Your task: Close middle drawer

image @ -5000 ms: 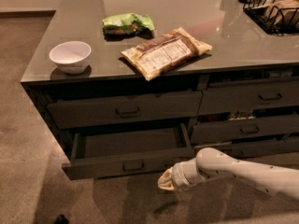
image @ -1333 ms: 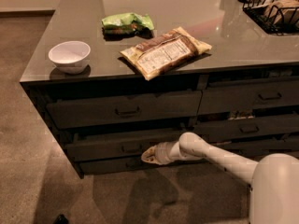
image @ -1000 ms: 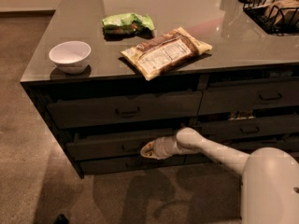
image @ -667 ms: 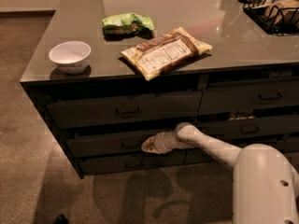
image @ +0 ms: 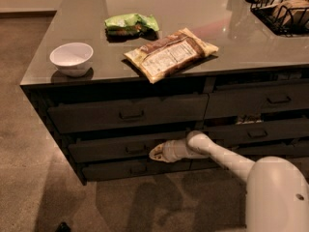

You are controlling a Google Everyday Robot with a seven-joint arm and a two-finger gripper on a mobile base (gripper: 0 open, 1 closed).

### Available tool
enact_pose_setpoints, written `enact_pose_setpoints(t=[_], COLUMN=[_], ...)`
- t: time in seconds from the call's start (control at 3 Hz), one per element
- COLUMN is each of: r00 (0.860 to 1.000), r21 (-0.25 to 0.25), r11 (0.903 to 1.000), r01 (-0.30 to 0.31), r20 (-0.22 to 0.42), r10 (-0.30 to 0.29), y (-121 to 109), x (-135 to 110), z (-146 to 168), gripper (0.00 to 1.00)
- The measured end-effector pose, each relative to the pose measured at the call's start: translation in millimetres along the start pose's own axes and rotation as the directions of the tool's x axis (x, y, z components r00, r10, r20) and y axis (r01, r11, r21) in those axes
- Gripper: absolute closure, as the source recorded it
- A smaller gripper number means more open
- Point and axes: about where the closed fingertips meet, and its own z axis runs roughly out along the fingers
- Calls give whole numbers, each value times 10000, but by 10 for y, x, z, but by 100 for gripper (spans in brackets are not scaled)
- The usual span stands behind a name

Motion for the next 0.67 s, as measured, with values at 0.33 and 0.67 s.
enact_pose_setpoints(t=[0.33,0.67], r00=[9981,9894], r21=[137,43], r11=[9996,9998], r01=[228,171], r20=[564,1442], r10=[-236,-175], y=[262,661], x=[-58,-199], z=[-126,-285], gripper=[100,100])
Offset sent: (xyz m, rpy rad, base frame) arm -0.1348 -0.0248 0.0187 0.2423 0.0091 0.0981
